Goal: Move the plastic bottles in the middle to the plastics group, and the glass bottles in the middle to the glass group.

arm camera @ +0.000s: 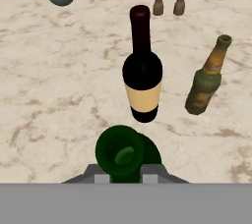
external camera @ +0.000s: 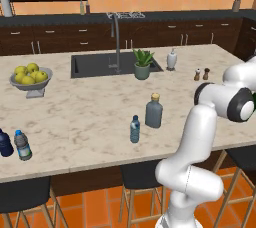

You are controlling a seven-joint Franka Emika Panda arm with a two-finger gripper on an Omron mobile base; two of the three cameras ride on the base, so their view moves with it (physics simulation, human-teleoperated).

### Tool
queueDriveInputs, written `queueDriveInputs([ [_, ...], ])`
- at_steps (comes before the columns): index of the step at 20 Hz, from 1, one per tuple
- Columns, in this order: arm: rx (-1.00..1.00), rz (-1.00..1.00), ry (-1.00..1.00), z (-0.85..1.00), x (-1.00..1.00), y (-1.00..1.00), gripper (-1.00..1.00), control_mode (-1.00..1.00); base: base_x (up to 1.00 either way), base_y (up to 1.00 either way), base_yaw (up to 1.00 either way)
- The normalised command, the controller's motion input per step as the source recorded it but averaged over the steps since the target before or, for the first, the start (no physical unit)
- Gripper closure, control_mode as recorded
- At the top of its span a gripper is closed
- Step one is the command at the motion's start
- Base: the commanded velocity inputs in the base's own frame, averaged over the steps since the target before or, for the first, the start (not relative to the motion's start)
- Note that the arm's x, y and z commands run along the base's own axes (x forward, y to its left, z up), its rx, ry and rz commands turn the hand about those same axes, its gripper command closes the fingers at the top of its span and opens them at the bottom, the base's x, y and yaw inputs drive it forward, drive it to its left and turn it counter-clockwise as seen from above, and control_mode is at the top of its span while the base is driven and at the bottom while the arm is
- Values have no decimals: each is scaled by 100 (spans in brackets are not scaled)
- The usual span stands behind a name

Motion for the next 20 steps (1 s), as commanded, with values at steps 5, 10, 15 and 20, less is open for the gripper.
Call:
queueDriveInputs([
  [5,0,0,0,0,1,0,100,-100,0,0,0],
  [10,-5,0,8,0,4,0,100,-100,0,0,0],
  [15,-6,0,8,0,11,5,100,-100,0,0,0],
  [20,0,1,0,-2,15,0,100,-100,0,0,0],
])
